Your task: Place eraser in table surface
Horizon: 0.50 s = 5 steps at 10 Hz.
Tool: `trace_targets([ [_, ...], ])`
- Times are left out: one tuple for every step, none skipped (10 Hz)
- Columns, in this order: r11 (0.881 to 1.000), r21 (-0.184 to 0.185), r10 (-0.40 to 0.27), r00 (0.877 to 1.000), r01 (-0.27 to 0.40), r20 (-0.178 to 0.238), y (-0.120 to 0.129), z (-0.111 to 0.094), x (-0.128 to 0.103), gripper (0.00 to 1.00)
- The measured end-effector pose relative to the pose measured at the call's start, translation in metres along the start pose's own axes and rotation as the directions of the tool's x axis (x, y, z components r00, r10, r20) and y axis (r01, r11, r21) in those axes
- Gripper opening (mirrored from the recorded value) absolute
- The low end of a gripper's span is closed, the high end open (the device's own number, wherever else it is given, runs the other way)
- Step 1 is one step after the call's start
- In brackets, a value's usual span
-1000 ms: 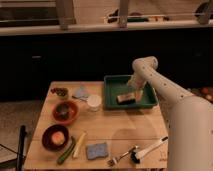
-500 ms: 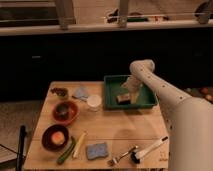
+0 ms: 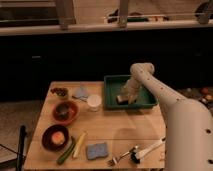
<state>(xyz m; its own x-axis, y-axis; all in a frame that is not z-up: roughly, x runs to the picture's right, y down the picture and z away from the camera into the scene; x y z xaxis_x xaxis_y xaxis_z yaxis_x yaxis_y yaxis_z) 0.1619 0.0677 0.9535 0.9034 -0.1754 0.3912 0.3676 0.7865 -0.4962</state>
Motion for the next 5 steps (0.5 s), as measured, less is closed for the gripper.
trace_targets([
  [1.000, -0.009, 0.005, 1.000, -0.005, 0.005, 0.002, 0.004, 0.002, 0.33],
  [1.000, -0.007, 0.009, 1.000, -0.009, 0.008, 0.001, 0.005, 0.003, 0.23],
  [1.000, -0.005, 0.009, 1.000, -0.009, 0.009, 0.001, 0.005, 0.004, 0.12],
  [1.000, -0.002, 0.006, 1.000, -0.006, -0.003, 0.001, 0.001, 0.008, 0.05],
  [1.000, 0.009, 0.008, 1.000, -0.008, -0.011, 0.002, -0.010, 0.011, 0.00],
])
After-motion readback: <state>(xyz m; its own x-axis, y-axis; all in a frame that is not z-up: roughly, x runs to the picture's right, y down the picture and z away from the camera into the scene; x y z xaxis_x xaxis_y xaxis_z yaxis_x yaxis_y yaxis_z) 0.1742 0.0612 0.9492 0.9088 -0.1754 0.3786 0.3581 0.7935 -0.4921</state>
